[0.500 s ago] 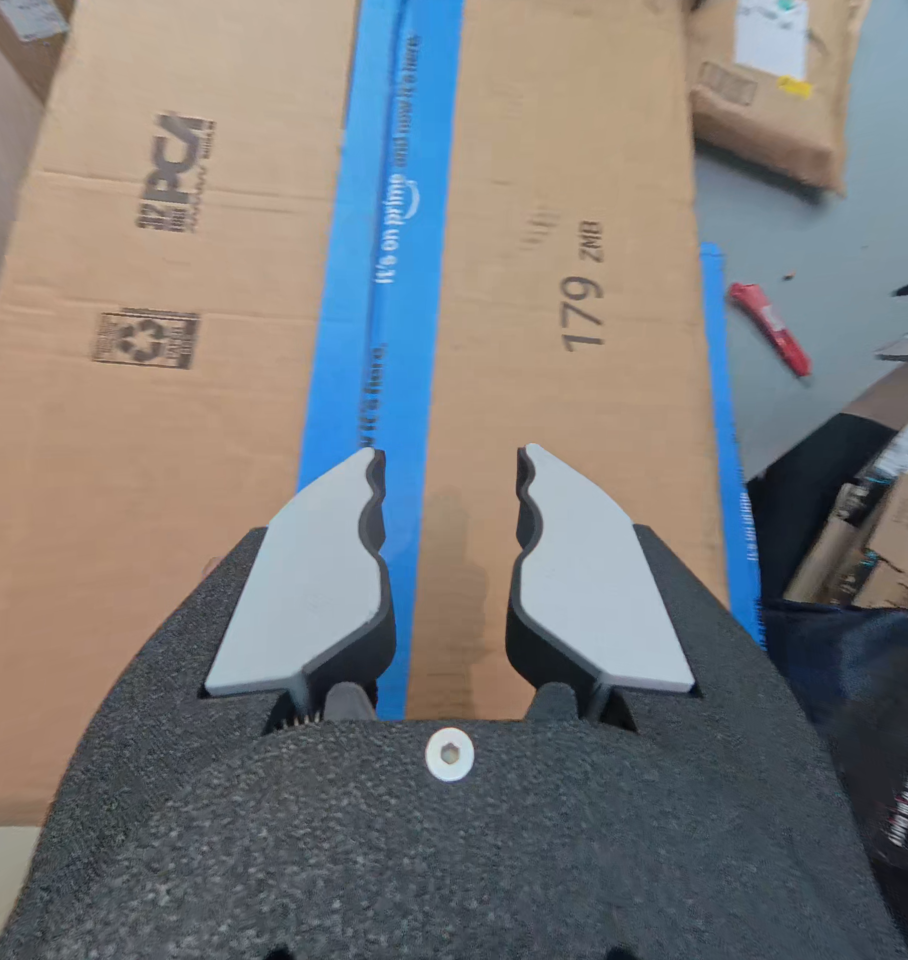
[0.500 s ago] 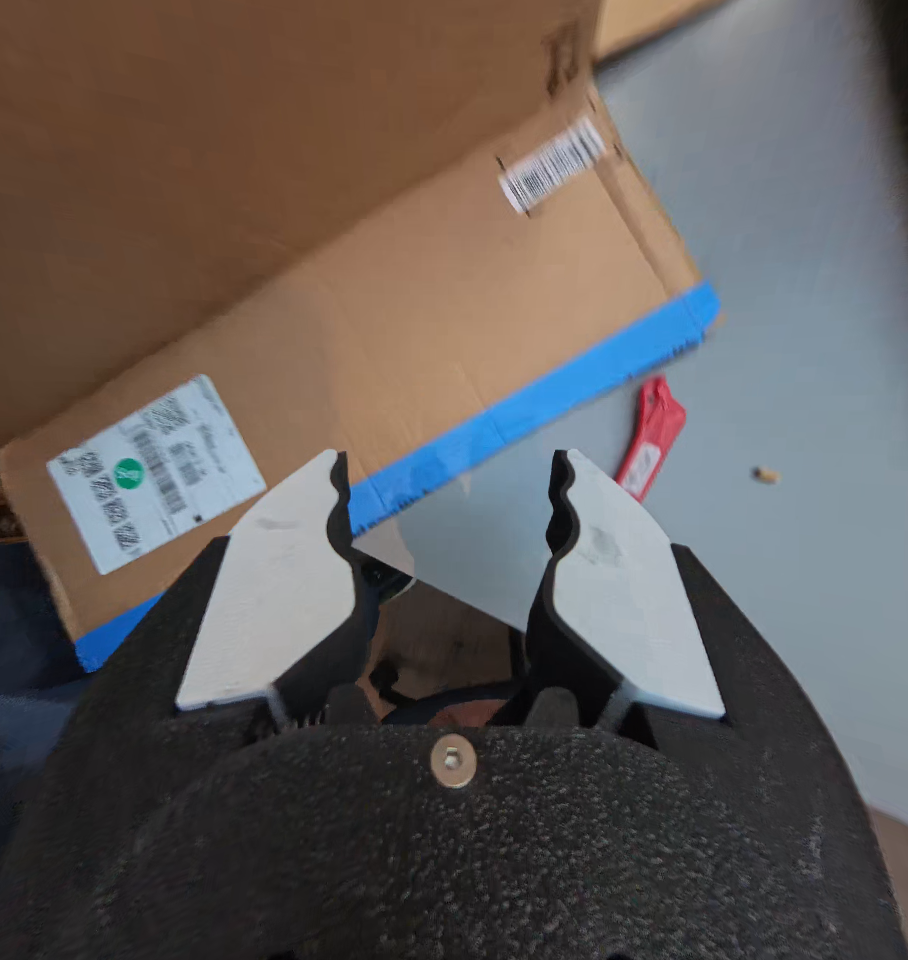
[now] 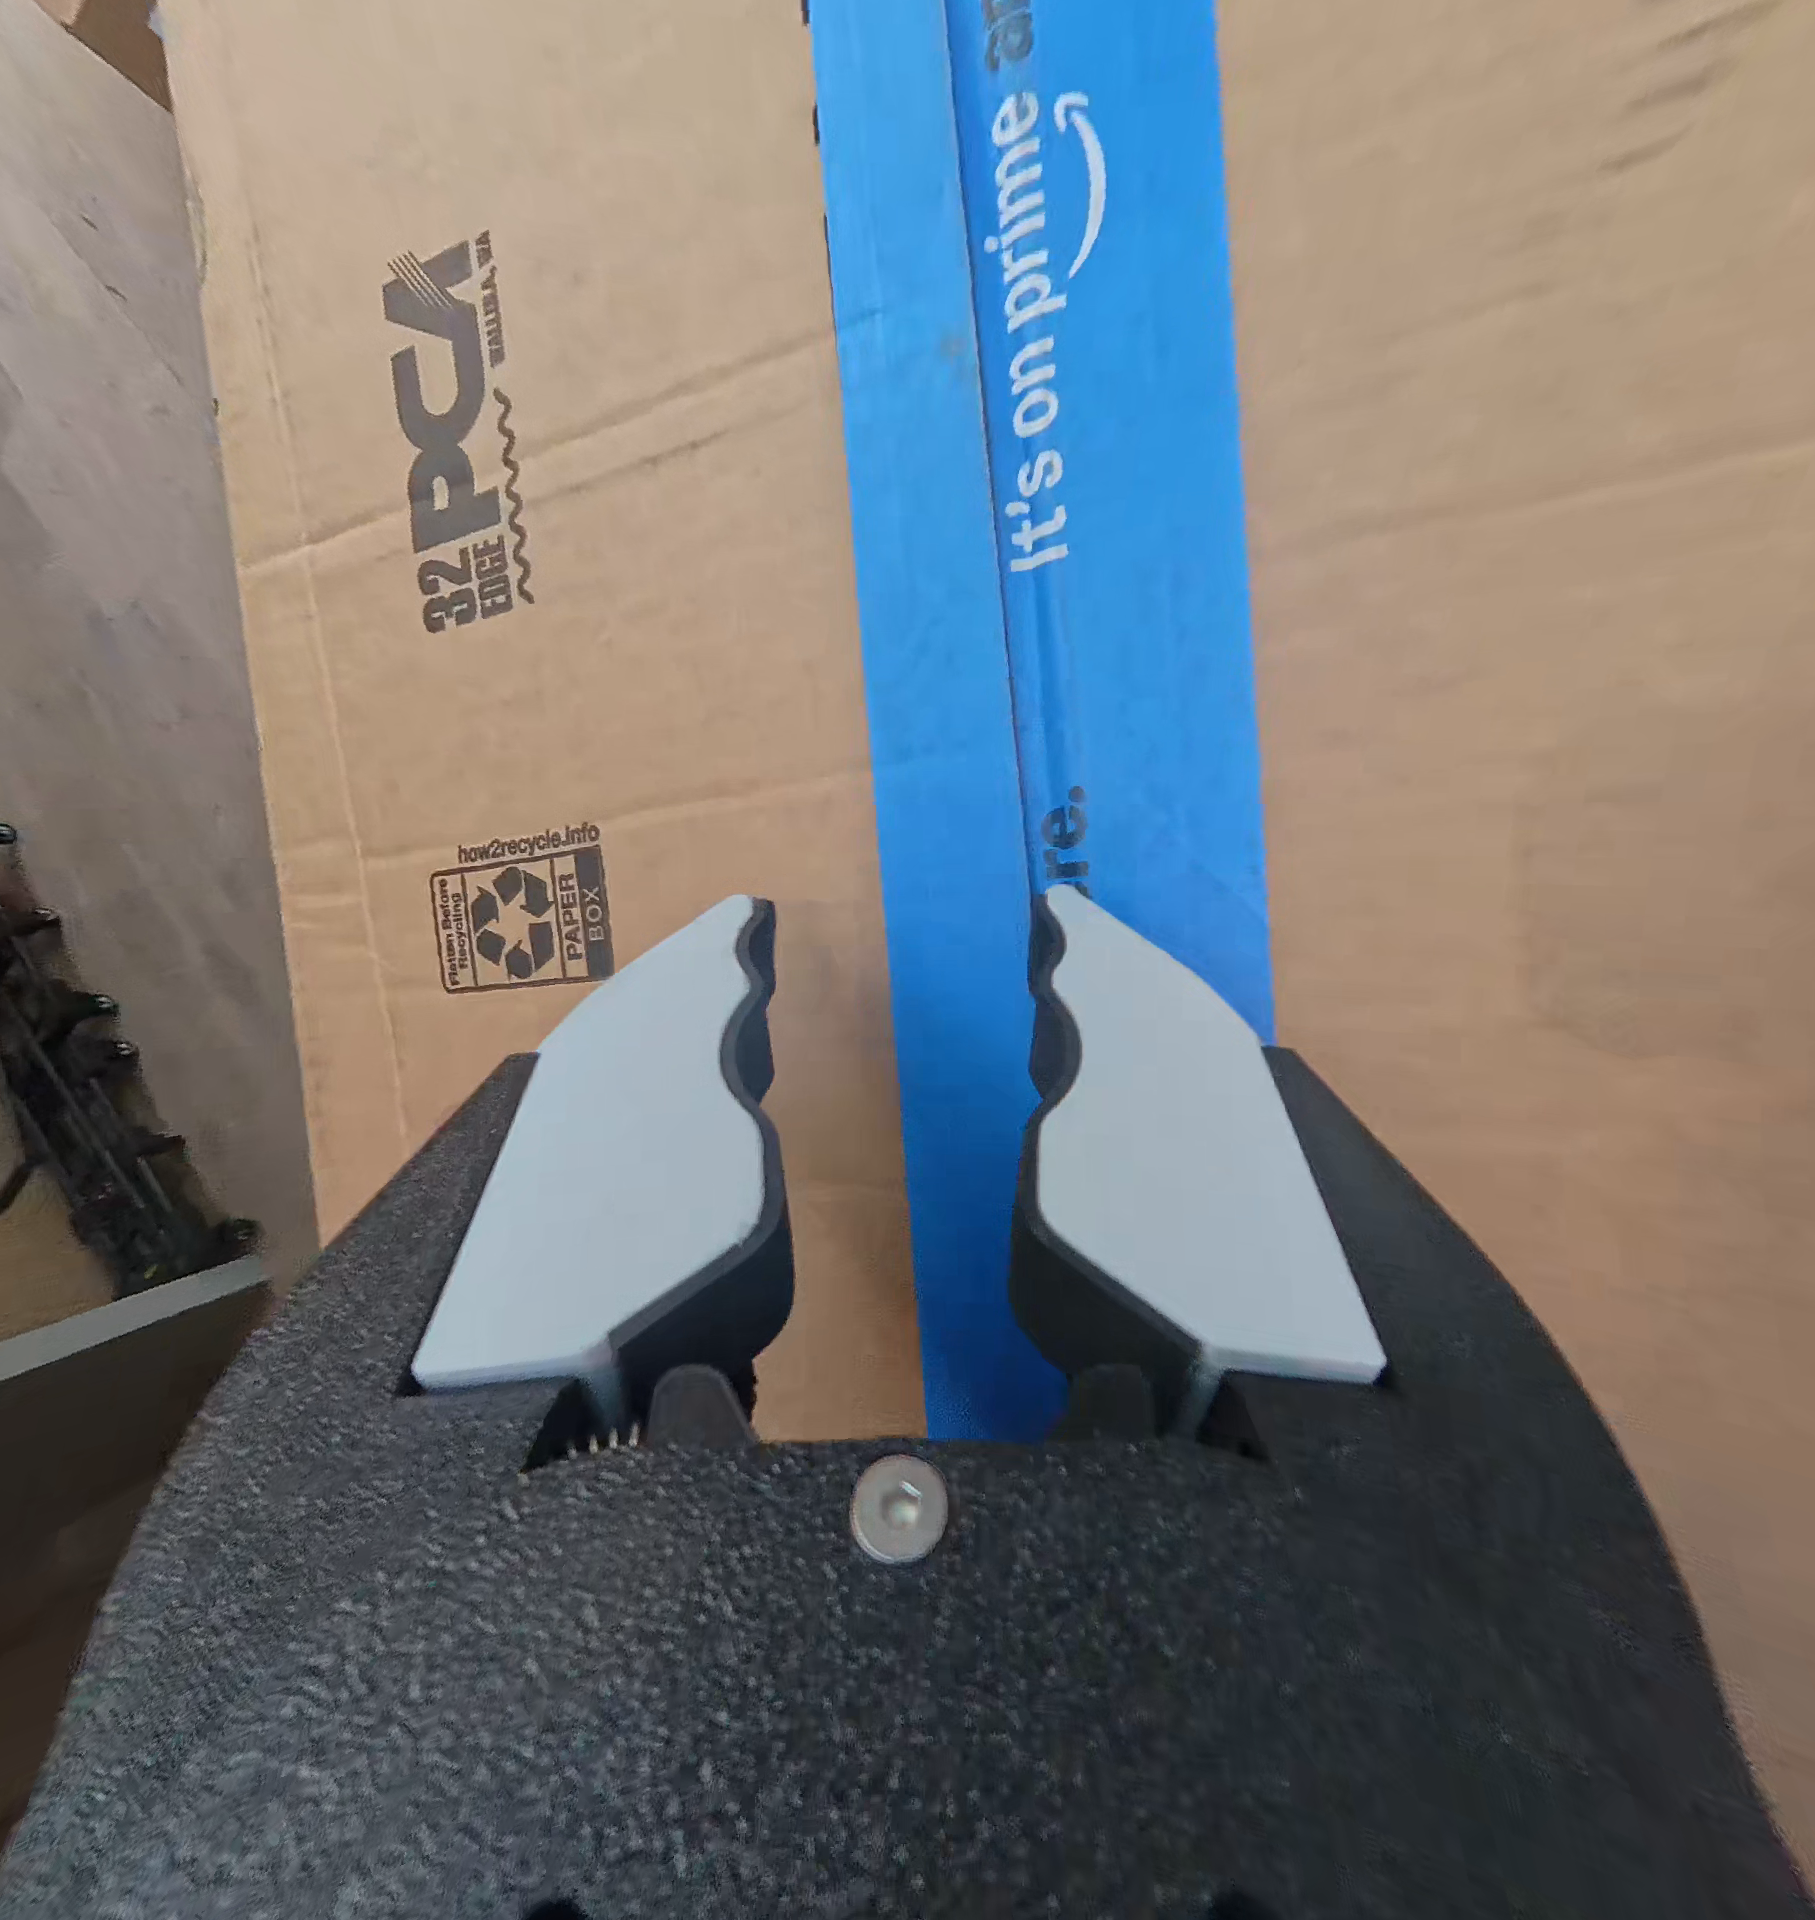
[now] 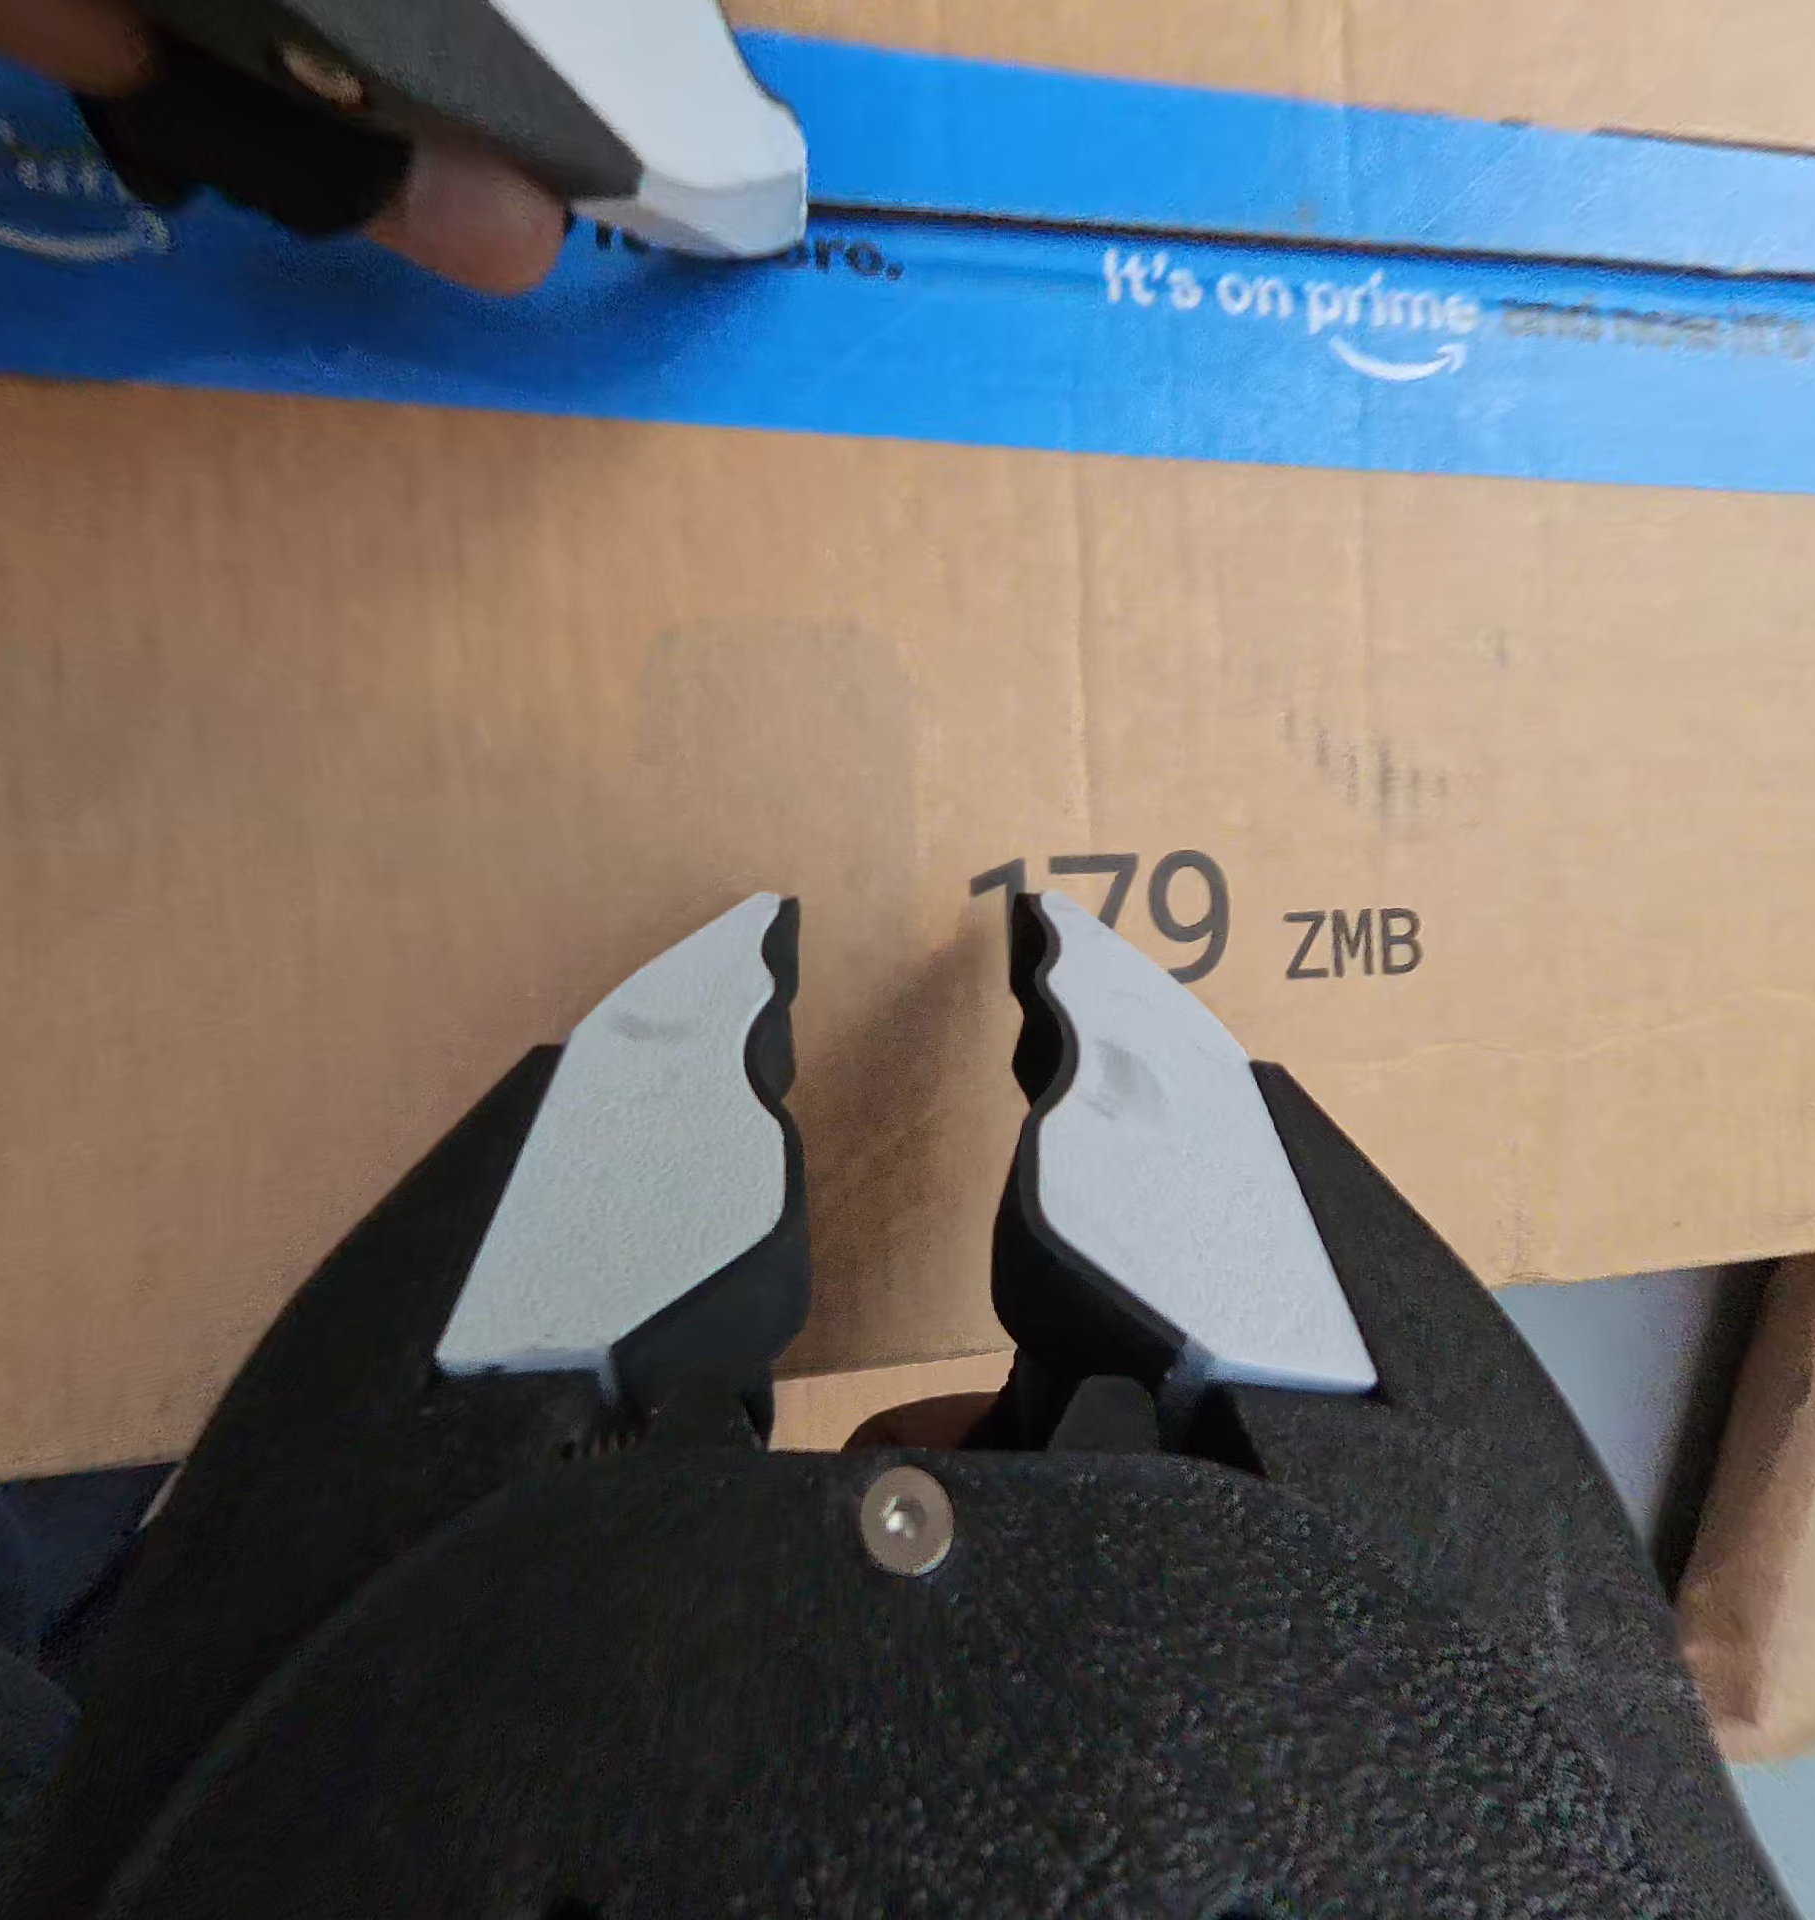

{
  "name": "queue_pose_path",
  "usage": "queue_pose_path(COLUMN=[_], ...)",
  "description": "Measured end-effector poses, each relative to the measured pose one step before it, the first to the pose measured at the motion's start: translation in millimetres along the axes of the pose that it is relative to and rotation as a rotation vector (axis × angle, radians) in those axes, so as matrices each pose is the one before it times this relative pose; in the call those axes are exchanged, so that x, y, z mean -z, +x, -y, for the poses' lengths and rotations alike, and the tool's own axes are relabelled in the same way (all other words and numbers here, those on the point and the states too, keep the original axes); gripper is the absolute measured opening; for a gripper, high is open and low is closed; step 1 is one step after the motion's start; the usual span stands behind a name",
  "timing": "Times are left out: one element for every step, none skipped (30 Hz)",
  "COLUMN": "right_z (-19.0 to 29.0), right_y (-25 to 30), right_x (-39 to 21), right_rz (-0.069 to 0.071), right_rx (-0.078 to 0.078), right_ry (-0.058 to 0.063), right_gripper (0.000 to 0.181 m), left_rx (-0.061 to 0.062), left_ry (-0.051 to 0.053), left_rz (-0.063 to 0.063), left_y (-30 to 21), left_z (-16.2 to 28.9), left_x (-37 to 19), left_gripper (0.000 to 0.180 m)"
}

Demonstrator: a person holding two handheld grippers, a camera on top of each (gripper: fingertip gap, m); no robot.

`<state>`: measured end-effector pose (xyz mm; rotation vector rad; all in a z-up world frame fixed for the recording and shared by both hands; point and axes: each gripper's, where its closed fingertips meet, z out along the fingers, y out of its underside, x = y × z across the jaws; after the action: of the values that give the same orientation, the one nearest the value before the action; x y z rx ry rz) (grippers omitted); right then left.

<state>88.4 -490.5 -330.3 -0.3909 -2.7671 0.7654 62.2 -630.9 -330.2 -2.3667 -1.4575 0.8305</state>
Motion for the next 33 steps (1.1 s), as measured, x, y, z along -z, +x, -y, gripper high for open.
queue_pose_path(right_z=[-2.58, -0.51, -1.17, -1.38, -0.63, -0.44, -0.53, -0.27, 0.07, 0.34, 0.73, 0.17, -0.14, -0.34, 0.18, 0.59, -0.29, -0.83, -0.74, -0.72, -0.62, 0.09, 0.37, 0.16, 0.34, 0.16, 0.32, 0.52, 0.65, -0.1, 0.33, -0.02, 0.1], right_y=[-4.89, -4.35, -3.12, -2.43, -1.87, -1.75, -0.7, 0.05, 0.14, 0.57, 0.74, 0.75, 0.66, 0.54, 0.11, -0.41, -0.65, -0.52, 0.32, 0.25, -0.2, -0.04, 0.1, 0.04, 0.11, 0.19, 0.32, 0.02, -0.28, -0.66, -0.36, -0.61, -1.03], right_x=[-4.42, -2.01, -1.39, -1.46, -1.22, -1.29, -1.1, -0.73, -0.32, -0.01, -0.06, -0.52, -0.89, -1.1, -0.86, -0.06, 0.16, -0.09, -0.42, -0.68, -0.83, -0.2, -0.01, -0.01, -0.04, 0.19, 0.43, 0.85, 1.0, 0.98, 0.93, 0.61, 0.45], right_rz=[0.0002, -0.0008, -0.0093, -0.0163, -0.0216, -0.0242, -0.0321, -0.0321, -0.0249, -0.0188, -0.0118, -0.0045, 0.001, 0.0044, 0.0094, 0.0105, 0.0073, 0.0033, -0.0013, 0.0027, 0.0092, 0.0106, 0.0094, 0.0084, 0.0059, 0.0035, 0.0038, 0.0069, 0.0093, 0.0102, 0.007, 0.007, 0.0067], right_rx=[0.0172, 0.0062, 0.0077, 0.0175, 0.0232, 0.0231, 0.0224, 0.0224, 0.0161, 0.0057, -0.0033, -0.0111, -0.0141, -0.0128, -0.0131, -0.0102, -0.0085, -0.0081, -0.0066, -0.0051, -0.0115, -0.0138, -0.0113, -0.0097, -0.0063, -0.004, -0.0037, -0.005, -0.006, -0.0028, 0.0001, 0.0005, 0.0009], right_ry=[-0.0167, 0.0025, -0.0035, -0.0071, -0.005, -0.0073, -0.0126, -0.016, -0.0166, -0.0121, -0.0047, -0.0044, -0.0045, -0.0052, -0.0017, 0.0017, -0.0042, -0.007, -0.0074, -0.0069, -0.0044, 0.0011, 0.0029, 0.0029, 0.0032, 0.0017, 0.0011, 0.0023, 0.0032, -0.0003, 0.0056, 0.0057, 0.0066], right_gripper=[0.028, 0.019, 0.012, 0.006, 0.002, 0.0, 0.0, 0.0, 0.0, 0.0, 0.0, 0.0, 0.0, 0.0, 0.0, 0.0, 0.0, 0.0, 0.0, 0.0, 0.0, 0.0, 0.0, 0.0, 0.0, 0.0, 0.0, 0.0, 0.0, 0.0, 0.0, 0.0, 0.0], left_rx=[-0.0362, -0.0389, -0.0457, -0.0519, -0.0586, -0.0576, -0.0513, -0.0466, -0.0412, -0.0318, -0.0245, -0.0209, -0.0239, -0.0219, -0.03, -0.0064, -0.0057, -0.0135, -0.0175, -0.0159, -0.0007, 0.0206, 0.0142, 0.005, 0.0097, 0.0042, 0.0044, 0.0156, 0.0197, 0.0584, 0.0541, 0.0507, 0.0445], left_ry=[-0.0072, -0.0093, -0.0041, -0.008, -0.021, -0.0227, -0.024, -0.021, -0.0154, -0.0061, -0.0034, 0.0052, 0.0162, 0.0239, 0.012, -0.0044, 0.0085, 0.0119, -0.0071, -0.0091, 0.0085, 0.0007, 0.0037, 0.0003, -0.0046, -0.0096, -0.0182, -0.0251, -0.0286, -0.0498, -0.0238, -0.0166, -0.0208], left_rz=[0.0136, 0.0173, 0.0171, 0.0225, 0.029, 0.0274, 0.0213, 0.0137, 0.0086, 0.0091, 0.0064, -0.0124, -0.0232, 0.0209, 0.0207, 0.0039, 0.0047, 0.0133, 0.0093, 0.0433, 0.0264, 0.0099, 0.0094, 0.009, 0.0166, 0.0151, 0.0117, 0.006, -0.0012, 0.0291, -0.0184, -0.0174, -0.0237], left_y=[-0.23, 0.68, 1.66, 1.26, 0.36, 0.07, 0.23, 0.26, -0.44, -2.16, -3.24, -1.49, -0.01, -5.62, -5.75, -4.68, -5.36, -6.45, -5.6, -11.74, -13.32, -14.39, -15.85, -16.32, -18.23, -18.96, -19.14, -18.44, -17.26, -20.75, -13.32, -11.71, -8.22], left_z=[-0.6, -0.38, 0.95, 1.67, 0.89, 1.2, 0.95, 0.67, 0.38, 0.66, -0.27, -0.57, -0.16, 0.75, -0.08, -1.96, -0.14, 1.05, -0.61, -1.97, -1.6, -4.01, -4.89, -6.81, -9.14, -10.71, -12.84, -14.67, -15.06, -17.85, -14.84, -13.27, -11.25], left_x=[-2.07, -2.79, -2.81, -2.39, -2.83, -2.57, -2.42, -1.96, -1.0, 0.43, 1.39, 2.54, 3.43, 4.56, 4.57, 3.39, 3.23, 3.83, 3.33, 4.87, 5.81, 5.86, 5.89, 5.02, 4.3, 3.3, 1.32, -1.36, -4.03, -7.2, -11.06, -12.16, -11.08], left_gripper=[0.049, 0.049, 0.049, 0.048, 0.048, 0.047, 0.046, 0.045, 0.045, 0.044, 0.042, 0.031, 0.015, 0.013, 0.012, 0.011, 0.01, 0.009, 0.008, 0.007, 0.006, 0.005, 0.004, 0.004, 0.004, 0.004, 0.005, 0.006, 0.006, 0.008, 0.008, 0.009, 0.009])
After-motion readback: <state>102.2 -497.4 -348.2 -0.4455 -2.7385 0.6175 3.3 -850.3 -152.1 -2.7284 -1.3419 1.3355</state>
